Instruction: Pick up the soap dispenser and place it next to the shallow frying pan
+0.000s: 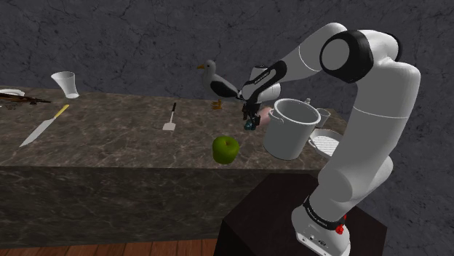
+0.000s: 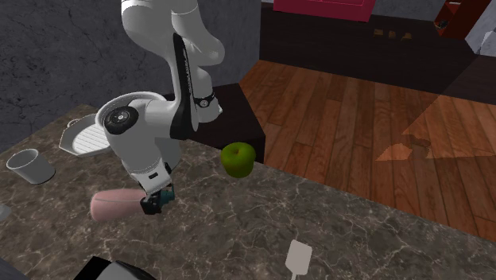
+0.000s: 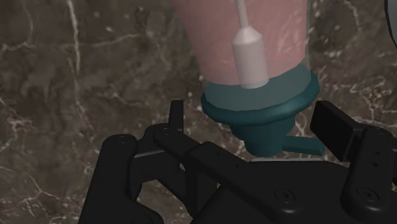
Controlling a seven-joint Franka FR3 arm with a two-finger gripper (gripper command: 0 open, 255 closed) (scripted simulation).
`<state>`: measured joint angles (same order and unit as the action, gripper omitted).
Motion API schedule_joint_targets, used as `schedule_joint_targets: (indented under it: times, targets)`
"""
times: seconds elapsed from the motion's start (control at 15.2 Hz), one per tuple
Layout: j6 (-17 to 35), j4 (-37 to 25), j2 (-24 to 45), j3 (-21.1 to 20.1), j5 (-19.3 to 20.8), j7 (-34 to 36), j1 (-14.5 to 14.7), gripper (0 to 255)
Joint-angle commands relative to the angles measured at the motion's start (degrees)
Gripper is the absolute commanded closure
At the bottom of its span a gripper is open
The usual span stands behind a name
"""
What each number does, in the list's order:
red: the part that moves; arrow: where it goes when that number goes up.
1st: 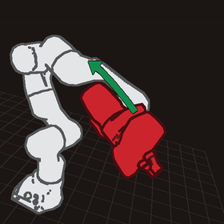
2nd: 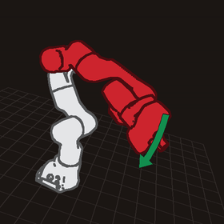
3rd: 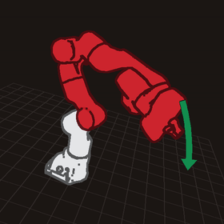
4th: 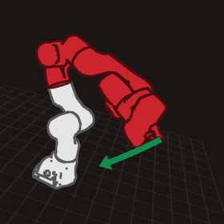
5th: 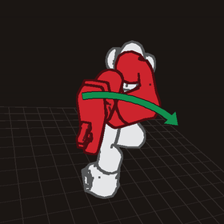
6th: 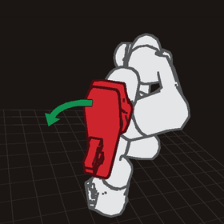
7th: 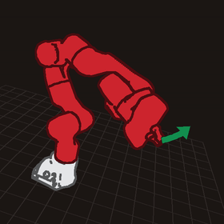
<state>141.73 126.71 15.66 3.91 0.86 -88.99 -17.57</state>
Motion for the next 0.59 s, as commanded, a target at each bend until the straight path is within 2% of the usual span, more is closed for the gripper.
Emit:
schedule_joint_targets:
  times: [0.0, 0.07, 0.13, 0.53]
  targets:
    - [0.0, 0.0, 0.0, 0.0, 0.0, 0.0, 0.0, 0]
    - [0.0, 0.0, 0.0, 0.0, 0.0, 0.0, 0.0, 0]
    - [0.0, 0.0, 0.0, 0.0, 0.0, 0.0, 0.0, 255]
    - [0.0, 0.0, 0.0, 0.0, 0.0, 0.0, 0.0, 255]
